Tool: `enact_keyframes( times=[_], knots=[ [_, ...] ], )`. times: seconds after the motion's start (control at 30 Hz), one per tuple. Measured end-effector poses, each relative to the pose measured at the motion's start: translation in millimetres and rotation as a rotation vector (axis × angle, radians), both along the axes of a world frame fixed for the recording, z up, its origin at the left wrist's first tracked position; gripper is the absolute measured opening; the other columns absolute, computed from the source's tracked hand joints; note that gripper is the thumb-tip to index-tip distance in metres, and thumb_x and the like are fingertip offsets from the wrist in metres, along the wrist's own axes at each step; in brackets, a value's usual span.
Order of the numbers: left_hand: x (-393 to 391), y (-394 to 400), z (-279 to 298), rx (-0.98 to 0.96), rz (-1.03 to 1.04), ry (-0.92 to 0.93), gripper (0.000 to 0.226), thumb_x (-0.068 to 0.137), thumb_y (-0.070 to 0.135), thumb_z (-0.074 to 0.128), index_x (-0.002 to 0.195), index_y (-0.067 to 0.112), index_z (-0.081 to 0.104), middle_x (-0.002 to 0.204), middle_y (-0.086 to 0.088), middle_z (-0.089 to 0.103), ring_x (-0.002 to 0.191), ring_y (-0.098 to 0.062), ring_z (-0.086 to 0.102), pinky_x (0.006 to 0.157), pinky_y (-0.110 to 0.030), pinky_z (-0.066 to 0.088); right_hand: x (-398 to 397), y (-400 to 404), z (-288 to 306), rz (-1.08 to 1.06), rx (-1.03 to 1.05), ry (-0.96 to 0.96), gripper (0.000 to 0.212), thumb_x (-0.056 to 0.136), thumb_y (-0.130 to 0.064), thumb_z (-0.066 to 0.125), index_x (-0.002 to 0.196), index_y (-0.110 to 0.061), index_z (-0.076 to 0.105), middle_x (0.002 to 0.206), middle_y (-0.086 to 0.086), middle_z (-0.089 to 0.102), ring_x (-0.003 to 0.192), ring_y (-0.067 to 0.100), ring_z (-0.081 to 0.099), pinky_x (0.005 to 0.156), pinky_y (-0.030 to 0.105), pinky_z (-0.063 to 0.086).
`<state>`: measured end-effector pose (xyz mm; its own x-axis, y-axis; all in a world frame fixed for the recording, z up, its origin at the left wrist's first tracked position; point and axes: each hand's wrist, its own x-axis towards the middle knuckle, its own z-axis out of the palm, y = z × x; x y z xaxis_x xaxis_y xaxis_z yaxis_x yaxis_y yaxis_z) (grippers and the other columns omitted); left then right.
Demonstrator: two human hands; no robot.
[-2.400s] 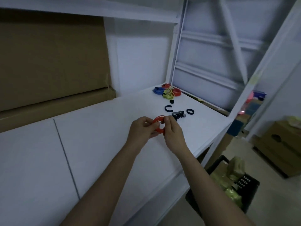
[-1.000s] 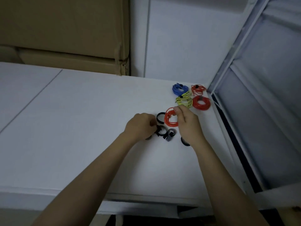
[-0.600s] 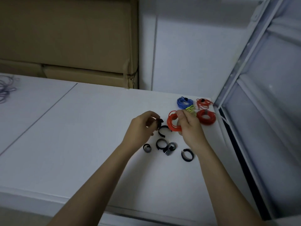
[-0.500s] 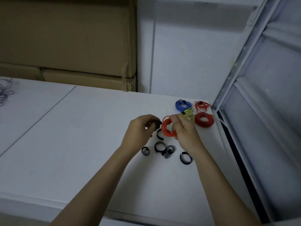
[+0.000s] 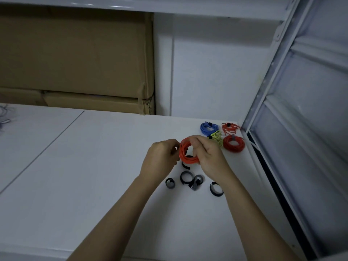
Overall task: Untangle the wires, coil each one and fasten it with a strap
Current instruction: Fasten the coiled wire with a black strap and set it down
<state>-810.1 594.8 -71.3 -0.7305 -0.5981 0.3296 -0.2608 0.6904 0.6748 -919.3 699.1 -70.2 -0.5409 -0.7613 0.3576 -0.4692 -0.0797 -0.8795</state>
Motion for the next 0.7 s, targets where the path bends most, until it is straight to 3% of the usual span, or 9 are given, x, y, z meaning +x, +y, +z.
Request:
enact_keyframes(
  times=[0.1,0.2,0.4,0.53,0.7],
  knots=[
    [-0.5,-3.6,2.7,-0.008,-0.007,-0.007,0.02,0.084,-0.002,0.055,0.082,0.011,0.07,0.05,0.018,0.05,0.044,0.0,0.053,0.051,-0.008,0.039,1.0,-0.1,0.3,0.044,0.029,0.038,0.027,0.101,-0.011,0.042,0.094,-0.025,0.063,0.061,-0.03,0.057,0.06,-0.009,0.053,0.057,0.005,0.038],
    [-0.7,-3.9,3.1,0.005,-0.03,0.006,0.019,0.083,-0.002,0.057,0.079,0.01,0.071,0.05,0.011,0.054,0.044,-0.002,0.052,0.051,-0.012,0.039,-1.1,-1.3,-1.4,0.051,0.044,0.048,0.023,0.101,-0.012,0.043,0.093,-0.022,0.062,0.059,-0.027,0.055,0.057,-0.005,0.05,0.057,0.007,0.037],
    [-4.2,-12.2,11.7,0.278,-0.031,0.213,0.017,0.089,0.02,0.067,0.075,0.012,0.071,0.054,0.005,0.065,0.047,-0.007,0.061,0.052,-0.014,0.049,-7.7,0.4,-5.8,0.038,0.061,0.027,0.023,0.101,-0.012,0.042,0.093,-0.018,0.063,0.059,-0.024,0.054,0.056,-0.004,0.046,0.055,0.008,0.036],
    [-8.0,-14.7,14.0,0.444,-0.078,0.234,0.023,0.089,0.021,0.066,0.073,0.005,0.068,0.059,-0.003,0.068,0.053,-0.013,0.064,0.055,-0.021,0.053,-10.4,-2.2,-4.1,0.045,0.092,0.001,0.025,0.101,-0.015,0.043,0.088,-0.024,0.062,0.054,-0.019,0.049,0.051,-0.001,0.042,0.052,0.01,0.034],
    [-11.7,-19.5,11.8,0.42,-0.065,0.186,0.021,0.089,0.023,0.067,0.074,0.007,0.069,0.06,-0.003,0.067,0.056,-0.022,0.066,0.057,-0.027,0.057,-7.1,-3.7,-2.0,0.066,0.229,0.077,0.029,0.101,-0.02,0.044,0.078,-0.033,0.056,0.055,-0.026,0.052,0.052,-0.006,0.047,0.054,0.007,0.034]
  ],
)
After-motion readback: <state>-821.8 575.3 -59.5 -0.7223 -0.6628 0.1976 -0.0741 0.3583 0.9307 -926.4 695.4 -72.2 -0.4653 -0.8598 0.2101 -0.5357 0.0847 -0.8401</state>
